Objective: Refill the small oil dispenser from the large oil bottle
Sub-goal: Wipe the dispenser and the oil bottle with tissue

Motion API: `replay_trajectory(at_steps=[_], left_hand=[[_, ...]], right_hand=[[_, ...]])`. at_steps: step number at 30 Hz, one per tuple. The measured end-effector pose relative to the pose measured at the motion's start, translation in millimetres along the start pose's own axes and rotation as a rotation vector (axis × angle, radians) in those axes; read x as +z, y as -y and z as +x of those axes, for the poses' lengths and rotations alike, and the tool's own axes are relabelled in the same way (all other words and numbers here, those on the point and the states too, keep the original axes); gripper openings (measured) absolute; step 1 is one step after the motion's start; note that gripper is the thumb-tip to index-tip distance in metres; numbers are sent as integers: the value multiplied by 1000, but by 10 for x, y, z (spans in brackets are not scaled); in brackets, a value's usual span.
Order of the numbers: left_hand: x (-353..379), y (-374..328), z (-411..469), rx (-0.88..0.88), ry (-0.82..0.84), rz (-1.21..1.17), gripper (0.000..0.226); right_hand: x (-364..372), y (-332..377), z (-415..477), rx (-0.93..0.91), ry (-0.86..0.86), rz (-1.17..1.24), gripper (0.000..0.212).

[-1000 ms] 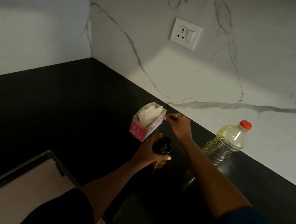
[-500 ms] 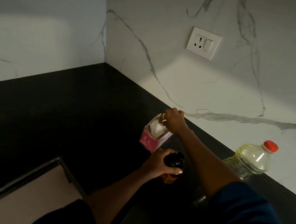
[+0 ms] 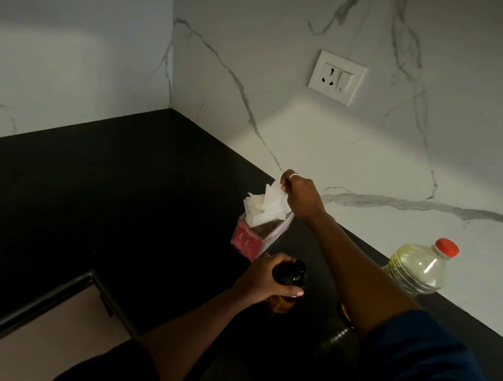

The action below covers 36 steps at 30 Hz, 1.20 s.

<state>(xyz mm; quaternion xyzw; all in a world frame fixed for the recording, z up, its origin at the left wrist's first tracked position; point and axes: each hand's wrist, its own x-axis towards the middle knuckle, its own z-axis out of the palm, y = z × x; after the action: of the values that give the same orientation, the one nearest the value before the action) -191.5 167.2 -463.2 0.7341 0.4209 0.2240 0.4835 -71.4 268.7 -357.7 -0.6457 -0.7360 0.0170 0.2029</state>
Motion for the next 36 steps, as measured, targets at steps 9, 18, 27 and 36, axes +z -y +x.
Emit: replay_trajectory(at_steps=[9, 18, 27, 36], left_hand=[[-15, -86, -43, -23, 20, -15, 60], [-36, -71, -30, -18, 50, -3, 64], [-503, -167, 203, 171, -697, 48, 23], [-901, -350, 815, 82, -464, 605, 54]], right_hand=[[-157, -39, -147, -211, 269, -129, 32], [-272, -107, -256, -287, 220, -318, 29], [-261, -180, -391, -191, 214, -207, 28], [-211, -213, -477, -162, 153, -127, 25]])
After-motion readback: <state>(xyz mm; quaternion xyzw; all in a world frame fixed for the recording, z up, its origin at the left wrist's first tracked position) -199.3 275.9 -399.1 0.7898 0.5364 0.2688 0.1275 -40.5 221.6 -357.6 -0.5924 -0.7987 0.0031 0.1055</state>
